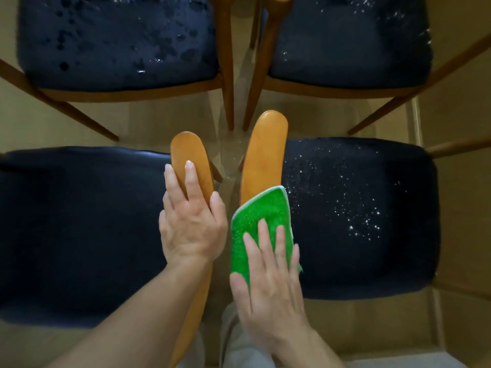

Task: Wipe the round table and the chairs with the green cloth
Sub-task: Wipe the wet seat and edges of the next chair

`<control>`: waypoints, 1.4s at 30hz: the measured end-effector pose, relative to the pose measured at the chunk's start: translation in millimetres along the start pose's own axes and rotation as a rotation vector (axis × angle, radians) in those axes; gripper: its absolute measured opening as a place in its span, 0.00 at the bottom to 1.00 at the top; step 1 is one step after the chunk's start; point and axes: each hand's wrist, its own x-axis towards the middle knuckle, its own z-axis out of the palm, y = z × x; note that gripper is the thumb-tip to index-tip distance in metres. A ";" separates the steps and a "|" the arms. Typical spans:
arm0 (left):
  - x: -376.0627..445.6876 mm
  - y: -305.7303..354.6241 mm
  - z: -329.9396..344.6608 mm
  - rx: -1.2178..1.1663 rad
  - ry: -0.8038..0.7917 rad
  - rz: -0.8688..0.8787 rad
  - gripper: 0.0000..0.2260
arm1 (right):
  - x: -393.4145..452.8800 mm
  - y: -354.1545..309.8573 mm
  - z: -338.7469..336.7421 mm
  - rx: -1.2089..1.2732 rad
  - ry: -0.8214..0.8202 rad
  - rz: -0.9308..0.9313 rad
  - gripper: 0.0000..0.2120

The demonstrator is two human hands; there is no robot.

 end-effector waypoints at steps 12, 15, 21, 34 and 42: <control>0.4 -1.3 1.3 -0.020 0.016 0.005 0.28 | 190.1 0.9 -57.2 -0.025 0.209 0.078 0.30; 0.4 -2.5 1.7 -0.019 0.016 0.009 0.28 | 105.4 -3.0 -26.6 -0.069 0.171 0.012 0.30; -0.4 -1.2 -0.1 -0.022 0.012 0.008 0.28 | -59.0 13.4 22.7 -0.242 -0.077 -0.059 0.36; -0.7 -3.6 2.5 -0.073 0.055 0.004 0.27 | 142.7 -19.3 -35.2 -0.172 0.082 0.025 0.15; 1.3 -10.7 1.9 -0.231 0.042 0.047 0.26 | 47.9 -10.2 -1.1 -0.397 0.140 -0.170 0.12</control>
